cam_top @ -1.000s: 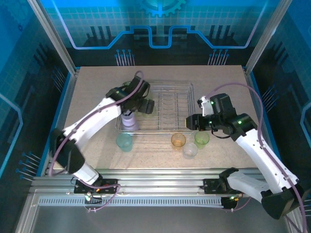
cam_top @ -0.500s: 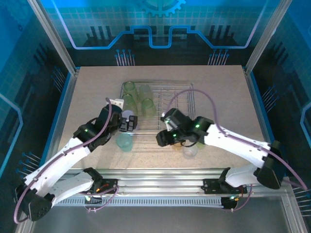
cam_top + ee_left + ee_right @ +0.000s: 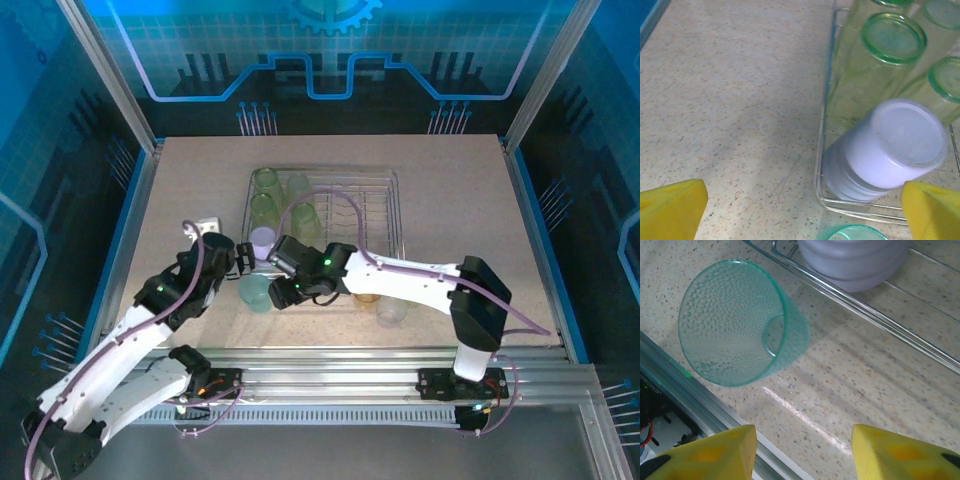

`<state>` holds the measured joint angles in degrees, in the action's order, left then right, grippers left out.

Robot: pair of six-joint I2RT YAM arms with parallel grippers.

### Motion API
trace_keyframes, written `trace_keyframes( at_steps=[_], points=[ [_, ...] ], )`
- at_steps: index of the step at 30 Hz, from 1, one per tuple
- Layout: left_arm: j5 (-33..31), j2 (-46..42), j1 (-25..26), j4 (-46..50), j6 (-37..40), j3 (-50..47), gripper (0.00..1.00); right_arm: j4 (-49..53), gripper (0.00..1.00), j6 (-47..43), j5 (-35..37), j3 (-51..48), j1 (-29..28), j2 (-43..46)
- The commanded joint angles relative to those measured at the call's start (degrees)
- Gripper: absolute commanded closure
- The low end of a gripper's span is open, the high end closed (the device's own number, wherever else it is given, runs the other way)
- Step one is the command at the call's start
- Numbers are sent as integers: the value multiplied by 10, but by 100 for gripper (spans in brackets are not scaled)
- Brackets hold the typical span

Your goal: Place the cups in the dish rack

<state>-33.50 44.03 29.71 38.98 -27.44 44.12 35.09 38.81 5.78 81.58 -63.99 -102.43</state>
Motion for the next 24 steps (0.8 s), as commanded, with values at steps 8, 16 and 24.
trace_keyframes(
  at_steps=[8,16,24],
  points=[
    [-48,-197,-17,-35,-41,-77,0,11,53,-7,5,89,-6,-80],
    [-43,-208,-17,-42,-42,-86,1,34,59,-11,42,127,-14,-122],
    [-41,-202,-17,-49,-39,-87,1,54,75,-25,70,149,-19,-132]
  ],
)
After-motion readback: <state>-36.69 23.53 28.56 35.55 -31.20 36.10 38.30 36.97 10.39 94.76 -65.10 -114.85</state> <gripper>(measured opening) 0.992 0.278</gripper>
